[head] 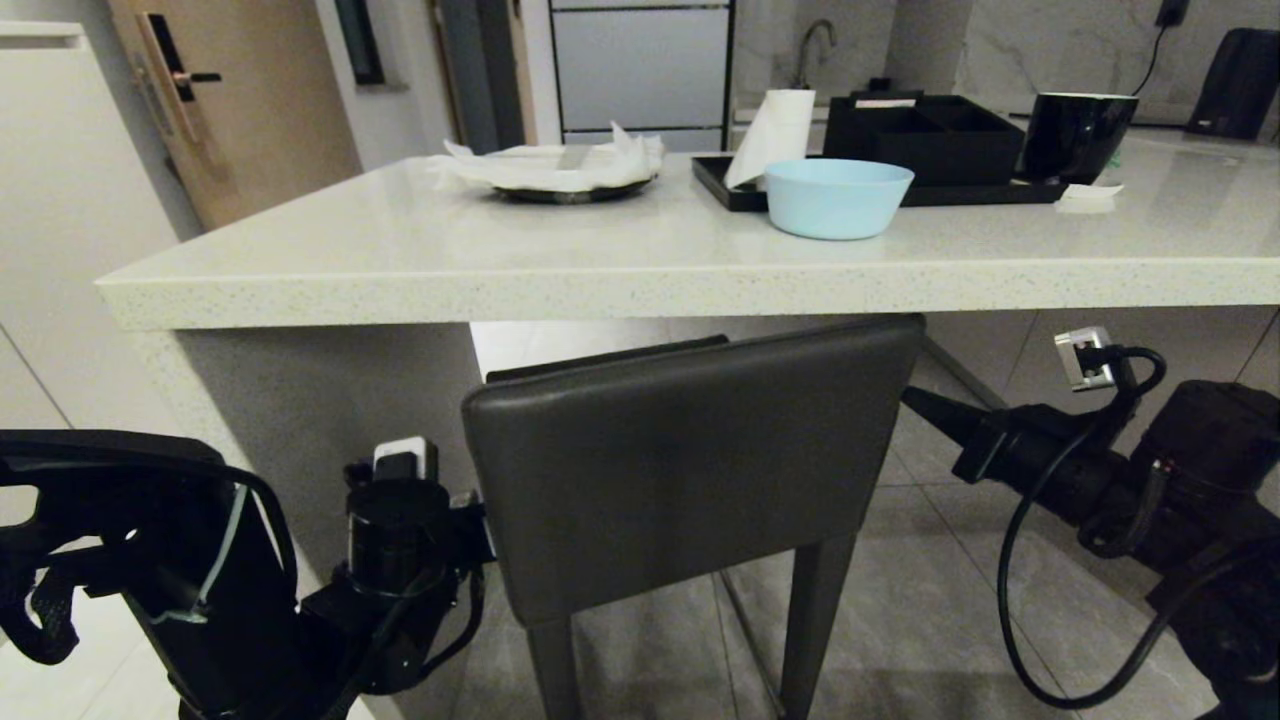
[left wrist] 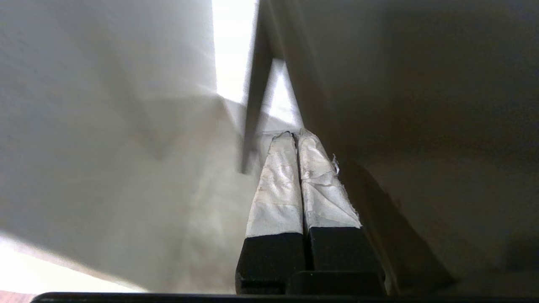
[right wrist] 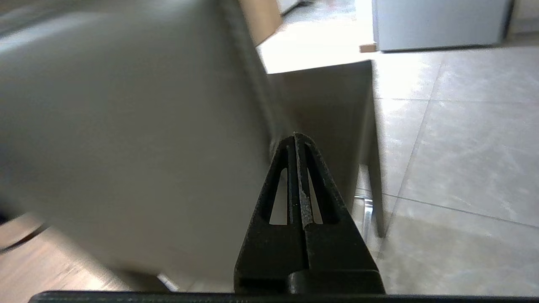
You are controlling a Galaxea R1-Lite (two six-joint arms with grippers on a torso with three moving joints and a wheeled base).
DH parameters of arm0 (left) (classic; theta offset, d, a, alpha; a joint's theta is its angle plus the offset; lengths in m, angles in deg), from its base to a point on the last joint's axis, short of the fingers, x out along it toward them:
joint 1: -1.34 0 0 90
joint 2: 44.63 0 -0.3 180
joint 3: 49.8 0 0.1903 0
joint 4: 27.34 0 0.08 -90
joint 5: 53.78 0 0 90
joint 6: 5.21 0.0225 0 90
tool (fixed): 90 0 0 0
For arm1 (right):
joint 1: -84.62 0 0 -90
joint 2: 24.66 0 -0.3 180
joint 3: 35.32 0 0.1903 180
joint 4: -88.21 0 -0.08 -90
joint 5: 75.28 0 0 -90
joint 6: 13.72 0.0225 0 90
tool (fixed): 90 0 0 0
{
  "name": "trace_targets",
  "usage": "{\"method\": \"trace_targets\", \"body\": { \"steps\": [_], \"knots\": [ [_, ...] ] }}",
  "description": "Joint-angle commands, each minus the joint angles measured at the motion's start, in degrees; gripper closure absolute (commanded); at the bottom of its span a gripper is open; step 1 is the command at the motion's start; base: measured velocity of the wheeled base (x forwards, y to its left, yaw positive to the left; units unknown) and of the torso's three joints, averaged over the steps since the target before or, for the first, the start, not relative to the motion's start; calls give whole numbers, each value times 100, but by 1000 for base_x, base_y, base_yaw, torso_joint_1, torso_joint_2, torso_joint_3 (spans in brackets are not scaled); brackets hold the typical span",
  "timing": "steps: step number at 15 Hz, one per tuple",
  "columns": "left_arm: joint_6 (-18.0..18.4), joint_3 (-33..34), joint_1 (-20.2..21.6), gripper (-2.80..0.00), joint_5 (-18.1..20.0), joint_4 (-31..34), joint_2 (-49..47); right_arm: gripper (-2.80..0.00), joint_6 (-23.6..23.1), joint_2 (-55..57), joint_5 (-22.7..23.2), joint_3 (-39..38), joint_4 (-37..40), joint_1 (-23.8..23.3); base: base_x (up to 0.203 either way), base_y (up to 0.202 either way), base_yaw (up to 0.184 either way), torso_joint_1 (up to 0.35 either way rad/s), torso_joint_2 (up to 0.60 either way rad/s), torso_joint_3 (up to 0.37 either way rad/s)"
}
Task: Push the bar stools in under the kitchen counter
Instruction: Pull the gray chair out from under the dining table
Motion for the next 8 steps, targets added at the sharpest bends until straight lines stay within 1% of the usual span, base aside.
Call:
{"method": "trace_targets", "body": {
  "steps": [1, 4, 6, 8],
  "knots": [
    [10, -213, 99, 0, 91, -47, -114, 0, -45, -404, 94, -281, -78, 348, 0, 0, 0, 0, 0, 0],
    [170, -419, 137, 0, 134, -38, -217, 0, -82, -681, 74, -597, -78, 637, 0, 0, 0, 0, 0, 0],
    [155, -308, 159, 0, 134, -71, -209, 0, -74, -812, 77, -770, -78, 703, 0, 0, 0, 0, 0, 0],
    [143, -128, 238, 0, 150, -87, -176, 0, -74, -781, 68, -836, -78, 664, 0, 0, 0, 0, 0, 0]
  ]
}}
